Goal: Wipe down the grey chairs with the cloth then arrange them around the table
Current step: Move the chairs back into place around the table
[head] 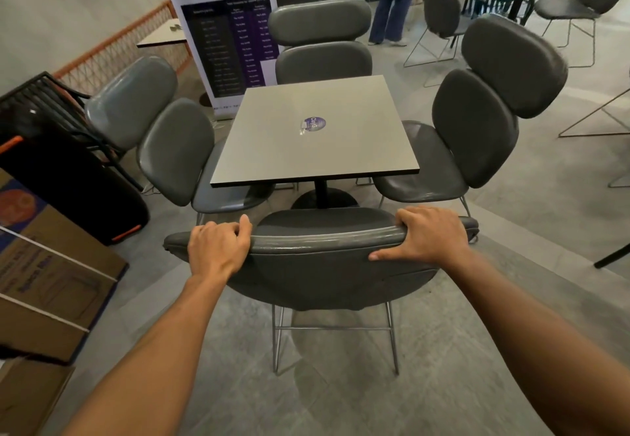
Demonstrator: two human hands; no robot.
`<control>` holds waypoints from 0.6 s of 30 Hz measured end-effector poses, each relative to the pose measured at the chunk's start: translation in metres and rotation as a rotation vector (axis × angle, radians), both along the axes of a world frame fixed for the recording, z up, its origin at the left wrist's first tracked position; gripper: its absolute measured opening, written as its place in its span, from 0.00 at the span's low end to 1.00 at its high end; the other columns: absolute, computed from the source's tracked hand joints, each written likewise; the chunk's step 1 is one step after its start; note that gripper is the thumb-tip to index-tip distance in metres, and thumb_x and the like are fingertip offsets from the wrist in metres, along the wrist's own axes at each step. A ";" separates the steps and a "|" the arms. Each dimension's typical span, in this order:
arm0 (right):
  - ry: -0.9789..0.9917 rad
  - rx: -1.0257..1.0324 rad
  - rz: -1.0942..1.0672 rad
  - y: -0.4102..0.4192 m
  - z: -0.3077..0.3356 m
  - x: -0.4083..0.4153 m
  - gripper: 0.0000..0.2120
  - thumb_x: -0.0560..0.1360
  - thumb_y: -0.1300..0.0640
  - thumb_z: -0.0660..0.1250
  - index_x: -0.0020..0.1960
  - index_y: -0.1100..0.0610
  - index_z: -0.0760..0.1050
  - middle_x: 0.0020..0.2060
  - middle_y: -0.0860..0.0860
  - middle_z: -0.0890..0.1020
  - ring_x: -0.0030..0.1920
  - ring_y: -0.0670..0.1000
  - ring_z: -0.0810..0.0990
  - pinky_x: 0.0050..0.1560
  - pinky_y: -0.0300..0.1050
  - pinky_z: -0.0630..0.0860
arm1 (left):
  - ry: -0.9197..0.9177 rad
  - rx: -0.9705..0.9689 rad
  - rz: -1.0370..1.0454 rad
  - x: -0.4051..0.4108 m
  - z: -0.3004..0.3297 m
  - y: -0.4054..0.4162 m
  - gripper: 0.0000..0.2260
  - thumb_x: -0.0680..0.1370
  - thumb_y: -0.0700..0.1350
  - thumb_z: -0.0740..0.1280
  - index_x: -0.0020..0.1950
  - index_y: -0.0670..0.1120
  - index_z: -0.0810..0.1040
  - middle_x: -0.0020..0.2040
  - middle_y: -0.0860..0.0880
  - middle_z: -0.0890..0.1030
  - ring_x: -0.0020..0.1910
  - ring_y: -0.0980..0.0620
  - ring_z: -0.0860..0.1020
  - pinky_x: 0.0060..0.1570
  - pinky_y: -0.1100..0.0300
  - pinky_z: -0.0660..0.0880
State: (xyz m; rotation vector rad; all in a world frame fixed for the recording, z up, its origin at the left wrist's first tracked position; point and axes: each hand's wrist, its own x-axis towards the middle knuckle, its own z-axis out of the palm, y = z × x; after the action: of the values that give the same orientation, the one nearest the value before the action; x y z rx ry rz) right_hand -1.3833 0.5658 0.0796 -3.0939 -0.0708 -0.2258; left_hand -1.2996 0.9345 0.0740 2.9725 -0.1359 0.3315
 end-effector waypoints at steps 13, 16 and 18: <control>0.043 0.003 0.022 -0.004 0.004 -0.003 0.38 0.58 0.12 0.52 0.42 0.45 0.68 0.38 0.42 0.74 0.40 0.46 0.74 0.41 0.43 0.72 | 0.005 0.040 -0.019 -0.005 -0.002 -0.002 0.26 0.85 0.57 0.51 0.35 0.49 0.79 0.32 0.49 0.75 0.37 0.50 0.72 0.55 0.49 0.68; 0.060 0.004 0.022 0.000 0.004 -0.009 0.38 0.58 0.12 0.52 0.43 0.45 0.69 0.39 0.42 0.74 0.41 0.46 0.74 0.42 0.44 0.74 | 0.026 0.038 -0.020 -0.013 -0.002 0.002 0.27 0.85 0.58 0.49 0.36 0.49 0.79 0.33 0.50 0.75 0.38 0.51 0.73 0.56 0.49 0.69; 0.058 0.002 0.028 0.004 0.003 -0.011 0.39 0.57 0.11 0.50 0.43 0.45 0.69 0.39 0.41 0.74 0.40 0.46 0.74 0.43 0.44 0.75 | 0.043 0.028 -0.019 -0.017 -0.002 0.007 0.28 0.85 0.58 0.49 0.37 0.49 0.79 0.32 0.51 0.74 0.39 0.50 0.74 0.57 0.48 0.69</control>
State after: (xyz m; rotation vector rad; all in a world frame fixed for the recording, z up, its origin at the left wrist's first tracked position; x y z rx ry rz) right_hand -1.3942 0.5695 0.0828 -3.0928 -0.1122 -0.1356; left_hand -1.3164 0.9419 0.0721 3.0015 -0.1654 0.2652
